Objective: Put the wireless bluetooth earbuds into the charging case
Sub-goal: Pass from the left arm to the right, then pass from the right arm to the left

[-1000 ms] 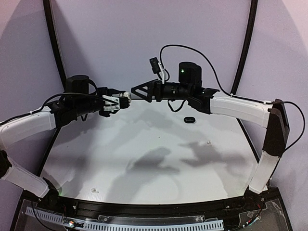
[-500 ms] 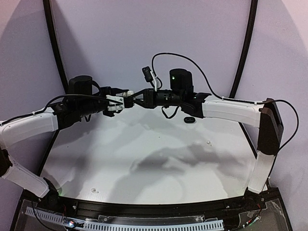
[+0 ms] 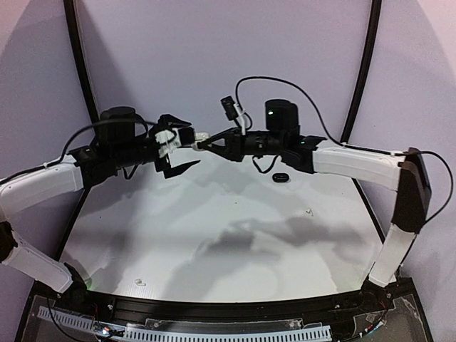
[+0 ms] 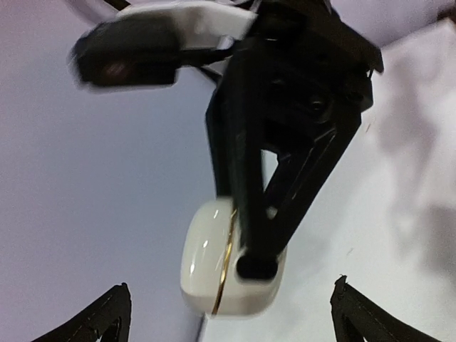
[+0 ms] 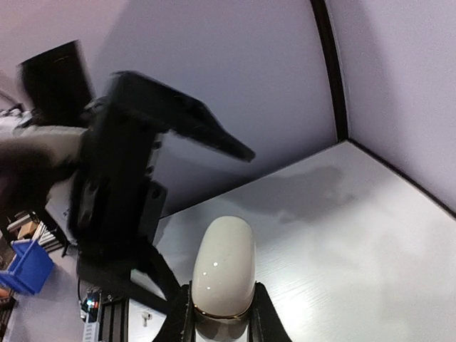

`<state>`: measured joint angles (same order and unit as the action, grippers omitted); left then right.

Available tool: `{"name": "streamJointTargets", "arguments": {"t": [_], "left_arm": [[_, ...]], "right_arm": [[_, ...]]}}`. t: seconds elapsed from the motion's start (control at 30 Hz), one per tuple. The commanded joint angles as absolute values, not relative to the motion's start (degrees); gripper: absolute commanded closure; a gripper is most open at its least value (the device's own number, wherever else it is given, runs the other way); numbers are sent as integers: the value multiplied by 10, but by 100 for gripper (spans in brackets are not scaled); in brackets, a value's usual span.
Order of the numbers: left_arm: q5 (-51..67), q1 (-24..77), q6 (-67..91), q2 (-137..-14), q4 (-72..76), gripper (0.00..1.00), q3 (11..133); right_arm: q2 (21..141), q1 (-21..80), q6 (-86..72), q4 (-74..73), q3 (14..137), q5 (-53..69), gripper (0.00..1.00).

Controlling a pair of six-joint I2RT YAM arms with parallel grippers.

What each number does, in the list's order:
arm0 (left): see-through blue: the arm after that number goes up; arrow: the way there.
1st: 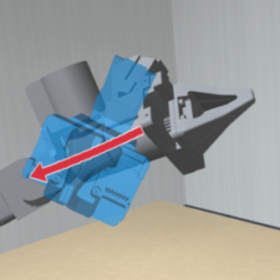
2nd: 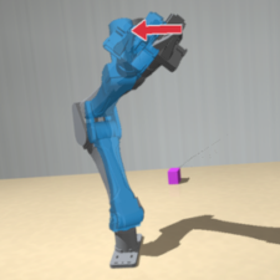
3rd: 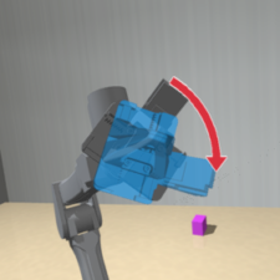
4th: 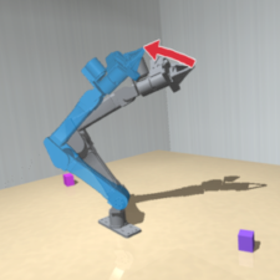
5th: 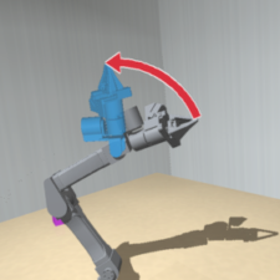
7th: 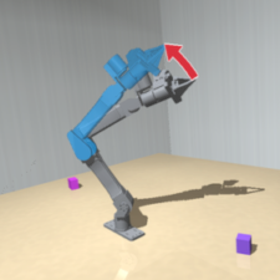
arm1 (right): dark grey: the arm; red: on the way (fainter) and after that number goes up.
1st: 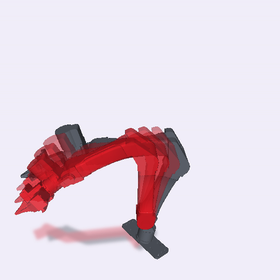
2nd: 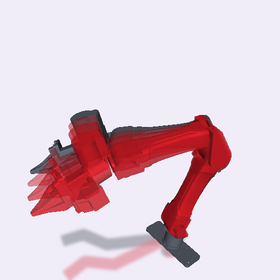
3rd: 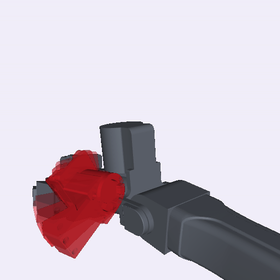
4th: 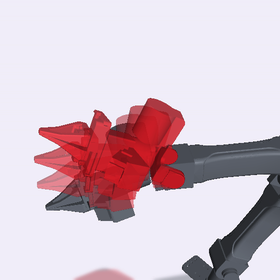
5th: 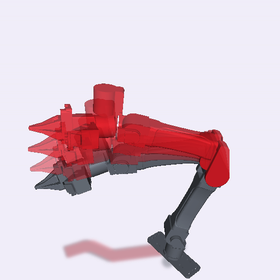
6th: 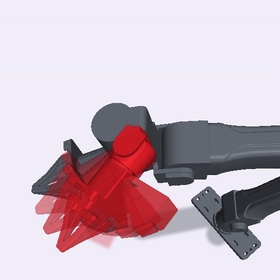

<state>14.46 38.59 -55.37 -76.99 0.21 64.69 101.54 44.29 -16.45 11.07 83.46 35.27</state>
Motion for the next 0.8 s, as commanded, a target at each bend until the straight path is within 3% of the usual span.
{"name": "streamJointTargets", "arguments": {"t": [0.0, 0.1, 0.2, 0.27, 0.43, 0.63, 0.77], "left_arm": [[339, 343, -309, -737, -50, 2, 681], [473, 315, -109, -720, 19, 10, 647], [525, 311, 52, -701, 140, 25, 594], [534, 312, 88, -685, 215, 27, 564], [494, 333, 58, -693, 232, 31, 566], [500, 358, 77, -714, 258, 40, 575], [476, 369, 66, -719, 252, 53, 589]], "right_arm": [[931, 424, -63, 172, 781, 438, 100], [892, 423, -25, 230, 742, 505, 100], [875, 423, -40, 301, 711, 533, 100], [875, 424, -68, 349, 701, 531, 100], [885, 442, -106, 447, 689, 507, 100], [905, 451, -104, 432, 722, 515, 100], [914, 454, -101, 413, 735, 516, 100]]}}
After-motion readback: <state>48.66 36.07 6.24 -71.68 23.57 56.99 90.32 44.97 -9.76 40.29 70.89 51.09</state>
